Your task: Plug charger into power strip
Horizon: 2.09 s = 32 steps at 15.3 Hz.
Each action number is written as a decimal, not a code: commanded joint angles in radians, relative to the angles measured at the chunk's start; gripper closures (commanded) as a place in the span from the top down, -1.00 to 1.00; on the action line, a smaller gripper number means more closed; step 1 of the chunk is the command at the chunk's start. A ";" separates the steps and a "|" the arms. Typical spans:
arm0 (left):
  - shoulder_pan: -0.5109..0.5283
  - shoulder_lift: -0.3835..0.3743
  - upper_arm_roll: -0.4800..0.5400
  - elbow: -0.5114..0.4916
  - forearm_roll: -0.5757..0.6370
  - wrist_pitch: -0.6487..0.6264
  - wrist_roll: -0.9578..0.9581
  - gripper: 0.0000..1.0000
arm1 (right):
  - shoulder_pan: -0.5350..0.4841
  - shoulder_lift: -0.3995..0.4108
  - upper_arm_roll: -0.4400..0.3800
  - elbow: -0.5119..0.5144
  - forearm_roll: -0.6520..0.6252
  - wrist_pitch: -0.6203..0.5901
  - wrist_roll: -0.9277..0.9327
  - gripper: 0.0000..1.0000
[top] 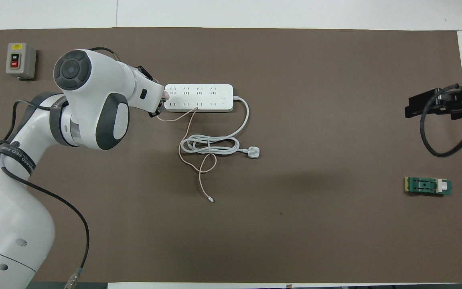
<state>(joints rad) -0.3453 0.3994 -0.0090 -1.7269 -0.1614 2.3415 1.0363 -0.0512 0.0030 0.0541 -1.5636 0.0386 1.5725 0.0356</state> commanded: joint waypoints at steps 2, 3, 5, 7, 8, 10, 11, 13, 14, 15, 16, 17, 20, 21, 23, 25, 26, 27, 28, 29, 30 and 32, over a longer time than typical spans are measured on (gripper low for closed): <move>-0.027 -0.010 0.012 -0.048 0.020 0.038 0.010 -1.00 | -0.010 -0.159 0.010 -0.186 -0.026 0.014 -0.056 1.00; -0.027 -0.011 0.012 -0.056 0.020 0.041 0.002 -1.00 | -0.006 -0.167 0.010 -0.200 -0.026 0.009 -0.056 1.00; -0.034 -0.011 0.012 -0.069 0.020 0.067 0.001 -1.00 | 0.004 -0.149 0.006 -0.197 -0.028 -0.006 -0.056 1.00; -0.037 -0.011 0.012 -0.074 0.020 0.076 -0.001 -1.00 | -0.004 -0.138 0.004 -0.190 -0.048 -0.002 -0.060 1.00; -0.041 -0.011 0.012 -0.074 0.020 0.079 -0.002 -1.00 | 0.000 -0.133 0.006 -0.178 -0.080 0.000 -0.065 1.00; -0.041 -0.010 0.012 -0.076 0.020 0.082 -0.002 -1.00 | 0.002 -0.117 0.006 -0.155 -0.100 -0.003 -0.069 1.00; -0.043 -0.010 0.012 -0.076 0.020 0.082 -0.002 -1.00 | -0.004 -0.107 0.006 -0.144 -0.100 -0.008 -0.069 1.00; -0.052 -0.010 0.014 -0.079 0.020 0.093 -0.004 -1.00 | -0.006 -0.095 0.006 -0.130 -0.100 -0.011 -0.068 1.00; -0.054 -0.010 0.014 -0.077 0.020 0.094 -0.005 -1.00 | -0.006 -0.095 0.007 -0.127 -0.097 -0.014 -0.065 1.00; -0.054 -0.008 0.015 -0.077 0.020 0.099 -0.007 -1.00 | -0.006 -0.095 0.007 -0.127 -0.091 -0.018 -0.062 1.00; -0.054 -0.008 0.015 -0.079 0.020 0.104 -0.012 -1.00 | -0.006 -0.095 0.007 -0.128 -0.088 -0.023 -0.060 1.00; -0.054 -0.007 0.015 -0.079 0.020 0.108 -0.012 -1.00 | -0.007 -0.095 0.009 -0.128 -0.085 -0.025 -0.060 1.00; -0.052 -0.005 0.017 -0.077 0.026 0.113 -0.012 -1.00 | -0.007 -0.084 0.012 -0.107 -0.068 -0.037 -0.057 1.00; -0.051 -0.005 0.017 -0.076 0.031 0.113 -0.010 -1.00 | -0.009 -0.080 0.010 -0.098 -0.060 -0.043 -0.057 1.00; -0.041 -0.002 0.017 -0.068 0.060 0.113 -0.005 -1.00 | -0.016 -0.066 0.012 -0.079 -0.052 -0.054 -0.057 1.00; -0.040 0.010 0.015 -0.066 0.089 0.117 -0.012 -1.00 | -0.018 -0.064 0.010 -0.075 -0.033 -0.061 -0.056 1.00; -0.040 0.010 0.015 -0.068 0.089 0.127 -0.012 -1.00 | -0.018 -0.064 0.010 -0.076 -0.031 -0.066 -0.056 1.00; -0.041 0.012 0.015 -0.069 0.089 0.131 -0.013 -1.00 | -0.018 -0.066 0.010 -0.076 -0.031 -0.068 -0.053 1.00; -0.044 0.010 0.015 -0.072 0.089 0.131 -0.018 -1.00 | -0.018 -0.067 0.012 -0.078 -0.031 -0.074 -0.049 1.00; -0.046 0.010 0.015 -0.074 0.089 0.133 -0.037 -1.00 | -0.018 -0.067 0.012 -0.078 -0.029 -0.083 -0.048 1.00; -0.049 0.010 0.014 -0.076 0.089 0.131 -0.051 -1.00 | -0.016 -0.067 0.013 -0.078 -0.029 -0.086 -0.048 1.00; -0.051 0.010 0.014 -0.076 0.089 0.131 -0.055 -1.00 | -0.016 -0.069 0.013 -0.078 -0.028 -0.086 -0.048 1.00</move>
<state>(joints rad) -0.3845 0.4072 -0.0008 -1.7857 -0.0968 2.4427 1.0162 -0.0504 -0.0749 0.0565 -1.6619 -0.0111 1.5073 -0.0058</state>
